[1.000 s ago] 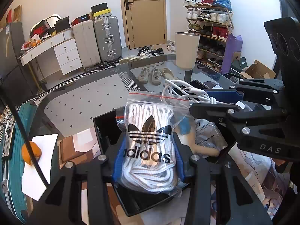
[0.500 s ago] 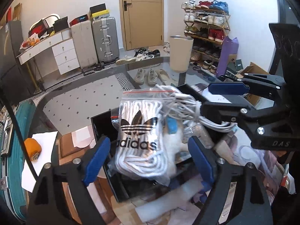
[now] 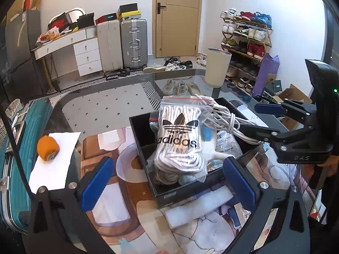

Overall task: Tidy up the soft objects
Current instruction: 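Lower the lace bag and cable into the black box and open both grippers, then move the right gripper to the white granule packet while the left moves to the foam piece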

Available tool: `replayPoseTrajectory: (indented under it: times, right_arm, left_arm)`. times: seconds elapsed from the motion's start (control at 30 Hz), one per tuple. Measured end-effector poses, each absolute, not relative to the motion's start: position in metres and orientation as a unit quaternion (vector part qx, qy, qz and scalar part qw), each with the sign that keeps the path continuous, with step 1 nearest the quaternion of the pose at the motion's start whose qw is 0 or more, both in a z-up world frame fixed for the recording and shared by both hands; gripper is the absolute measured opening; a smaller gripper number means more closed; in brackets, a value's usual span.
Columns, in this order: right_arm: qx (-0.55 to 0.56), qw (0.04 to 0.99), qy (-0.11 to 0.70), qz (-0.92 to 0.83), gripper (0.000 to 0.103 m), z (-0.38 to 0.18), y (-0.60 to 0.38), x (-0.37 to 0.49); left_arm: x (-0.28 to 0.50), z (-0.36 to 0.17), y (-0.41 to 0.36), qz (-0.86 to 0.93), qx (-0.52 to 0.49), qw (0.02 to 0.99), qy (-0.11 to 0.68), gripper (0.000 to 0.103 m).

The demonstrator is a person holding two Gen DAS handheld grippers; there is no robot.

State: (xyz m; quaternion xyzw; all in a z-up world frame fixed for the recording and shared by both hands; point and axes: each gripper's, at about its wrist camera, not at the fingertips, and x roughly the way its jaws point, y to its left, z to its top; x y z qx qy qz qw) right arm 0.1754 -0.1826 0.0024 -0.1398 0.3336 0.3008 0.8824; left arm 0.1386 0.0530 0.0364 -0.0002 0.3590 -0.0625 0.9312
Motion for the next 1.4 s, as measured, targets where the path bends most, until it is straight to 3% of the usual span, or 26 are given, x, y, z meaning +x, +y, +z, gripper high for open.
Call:
replayPoseTrajectory:
  times: [0.13,0.53,0.87,1.2,1.4]
  right_arm:
    - [-0.150,0.885,0.328,0.295,0.072,0.004,-0.175,0.175]
    - [-0.105,0.890,0.317,0.310,0.102,0.025,-0.212,0.130]
    - [-0.114,0.866,0.365,0.321,0.102,-0.005,-0.219,0.090]
    - [-0.050,0.836,0.468,0.281,0.102,-0.049,-0.211,0.064]
    - [-0.051,0.842,0.471,0.257,0.102,-0.060,-0.191,0.061]
  left_arm:
    - [0.132,0.033,0.054,-0.059,-0.005,0.931,0.361,0.103]
    - [0.103,0.031,0.051,-0.049,-0.017,0.934,0.353,0.103]
    - [0.073,0.022,0.046,-0.037,-0.028,0.932,0.361,0.103]
    - [0.056,0.010,0.048,-0.024,-0.032,0.929,0.367,0.103]
    - [0.055,0.006,0.051,-0.022,-0.031,0.929,0.369,0.103]
